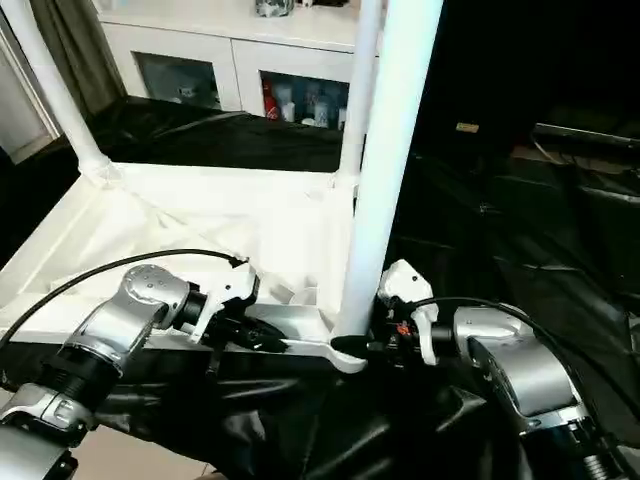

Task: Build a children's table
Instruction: Rotate leg to tighten

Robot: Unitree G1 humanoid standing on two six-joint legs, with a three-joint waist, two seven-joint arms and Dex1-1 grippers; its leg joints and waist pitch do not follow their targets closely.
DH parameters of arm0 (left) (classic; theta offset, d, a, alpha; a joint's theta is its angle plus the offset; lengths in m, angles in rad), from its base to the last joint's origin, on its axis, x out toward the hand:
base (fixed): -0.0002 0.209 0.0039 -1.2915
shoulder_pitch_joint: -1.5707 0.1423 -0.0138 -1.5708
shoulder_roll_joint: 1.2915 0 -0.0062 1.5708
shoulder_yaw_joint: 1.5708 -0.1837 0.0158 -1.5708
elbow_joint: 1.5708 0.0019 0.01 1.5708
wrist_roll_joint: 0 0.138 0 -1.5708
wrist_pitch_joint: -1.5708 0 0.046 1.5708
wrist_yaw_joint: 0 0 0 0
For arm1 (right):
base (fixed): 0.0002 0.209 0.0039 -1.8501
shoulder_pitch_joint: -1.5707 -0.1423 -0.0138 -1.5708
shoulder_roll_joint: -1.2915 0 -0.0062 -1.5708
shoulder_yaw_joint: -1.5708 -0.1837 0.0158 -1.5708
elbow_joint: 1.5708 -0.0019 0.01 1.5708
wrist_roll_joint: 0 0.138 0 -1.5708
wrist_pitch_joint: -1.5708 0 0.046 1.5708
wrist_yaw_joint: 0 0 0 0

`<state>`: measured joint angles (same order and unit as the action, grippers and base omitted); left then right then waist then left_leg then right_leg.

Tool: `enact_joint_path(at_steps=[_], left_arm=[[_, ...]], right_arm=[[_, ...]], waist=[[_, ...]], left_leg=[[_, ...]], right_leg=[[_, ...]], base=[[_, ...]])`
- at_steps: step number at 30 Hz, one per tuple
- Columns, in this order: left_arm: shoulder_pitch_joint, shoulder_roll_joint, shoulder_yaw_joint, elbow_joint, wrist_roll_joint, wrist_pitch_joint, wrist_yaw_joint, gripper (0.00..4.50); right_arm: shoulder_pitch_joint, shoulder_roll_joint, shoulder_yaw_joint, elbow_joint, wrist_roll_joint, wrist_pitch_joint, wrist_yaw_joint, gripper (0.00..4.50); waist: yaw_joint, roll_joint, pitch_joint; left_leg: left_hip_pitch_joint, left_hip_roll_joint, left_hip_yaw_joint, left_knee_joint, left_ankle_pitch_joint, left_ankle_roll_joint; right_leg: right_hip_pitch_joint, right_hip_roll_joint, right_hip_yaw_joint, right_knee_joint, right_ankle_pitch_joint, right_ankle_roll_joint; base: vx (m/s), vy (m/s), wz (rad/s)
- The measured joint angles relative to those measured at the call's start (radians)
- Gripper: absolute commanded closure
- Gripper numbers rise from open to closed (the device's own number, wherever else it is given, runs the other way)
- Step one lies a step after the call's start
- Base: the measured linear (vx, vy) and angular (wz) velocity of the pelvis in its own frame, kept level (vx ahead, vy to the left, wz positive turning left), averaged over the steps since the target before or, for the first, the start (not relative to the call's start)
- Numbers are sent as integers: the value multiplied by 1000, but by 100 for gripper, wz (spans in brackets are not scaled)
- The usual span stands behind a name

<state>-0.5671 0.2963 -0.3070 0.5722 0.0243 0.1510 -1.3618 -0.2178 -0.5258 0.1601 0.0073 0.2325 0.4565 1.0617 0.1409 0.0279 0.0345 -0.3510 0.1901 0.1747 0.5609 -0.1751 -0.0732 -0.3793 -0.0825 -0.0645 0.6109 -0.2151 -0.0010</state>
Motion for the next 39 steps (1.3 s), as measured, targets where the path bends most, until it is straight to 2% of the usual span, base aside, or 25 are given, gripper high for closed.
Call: enact_joint_path(at_steps=[2,6,10,13,17,20,21,23,28,33,35,39], left_arm=[[-19,-24,11,35,11,-6,51,450],[-71,-101,24,115,48,-11,224,450],[-109,-155,26,180,62,-12,337,450],[-170,-240,37,279,91,-7,488,450],[-184,-278,37,308,101,-11,553,450],[-184,-278,37,310,102,-21,553,450],[-184,-278,36,313,102,-29,549,450],[-184,-272,37,317,102,-42,534,450],[-179,-239,38,312,88,-61,468,450],[-140,-170,35,256,69,-91,324,450],[-134,-147,35,250,60,-99,280,450],[-77,-73,19,154,28,-94,122,450]], right_arm=[[-1,41,-25,20,-16,-3,-81,232],[-22,163,-101,84,-52,-1,-330,244],[-29,239,-139,107,-79,3,-490,249],[-75,355,-198,172,-138,-2,-704,251],[-105,388,-203,211,-169,-26,-798,251],[-105,388,-202,211,-174,-33,-798,251],[-104,388,-202,210,-174,-35,-796,217],[-100,387,-202,208,-174,-45,-787,183],[-84,336,-187,188,-155,-48,-659,147],[-22,156,-120,79,-87,-9,-383,132],[-12,138,-119,64,-71,-2,-328,132],[19,31,-76,3,-15,19,-137,132]], waist=[[-3,-1,0],[-19,-1,0],[-23,0,-1],[-24,-2,-1],[-25,-2,-2],[-25,-1,-3],[-26,0,-3],[-26,2,-4],[-28,4,-5],[-26,7,-5],[-28,7,-5],[-24,7,-4]], left_leg=[[0,0,0,0,0,0],[2,0,0,2,1,-1],[2,0,-1,1,1,-1],[2,-1,-1,3,1,-1],[3,-3,-1,2,1,-1],[3,-4,-1,-2,0,-1],[3,-4,-1,-4,1,-1],[3,-4,-1,-4,1,-1],[3,-3,-1,-7,1,-1],[2,-3,-1,-10,-1,1],[1,-2,-1,-10,-1,1],[0,-2,0,-11,-2,2]], right_leg=[[1,0,0,0,0,1],[1,0,1,-1,0,4],[6,0,0,-2,0,5],[6,-1,0,-2,0,5],[10,-3,0,-4,0,6],[11,-3,0,-9,1,7],[11,-3,0,-11,1,7],[11,-3,0,-11,2,7],[11,-3,-2,-11,3,5],[10,-3,-3,-12,1,5],[10,-2,-3,-12,1,5],[9,-2,-4,-15,0,5]], base=[[0,0,0],[0,0,0],[0,0,0],[0,0,0],[0,0,0],[0,0,0],[0,0,0],[0,0,0],[0,0,0],[0,0,0],[0,0,0],[0,0,0]])
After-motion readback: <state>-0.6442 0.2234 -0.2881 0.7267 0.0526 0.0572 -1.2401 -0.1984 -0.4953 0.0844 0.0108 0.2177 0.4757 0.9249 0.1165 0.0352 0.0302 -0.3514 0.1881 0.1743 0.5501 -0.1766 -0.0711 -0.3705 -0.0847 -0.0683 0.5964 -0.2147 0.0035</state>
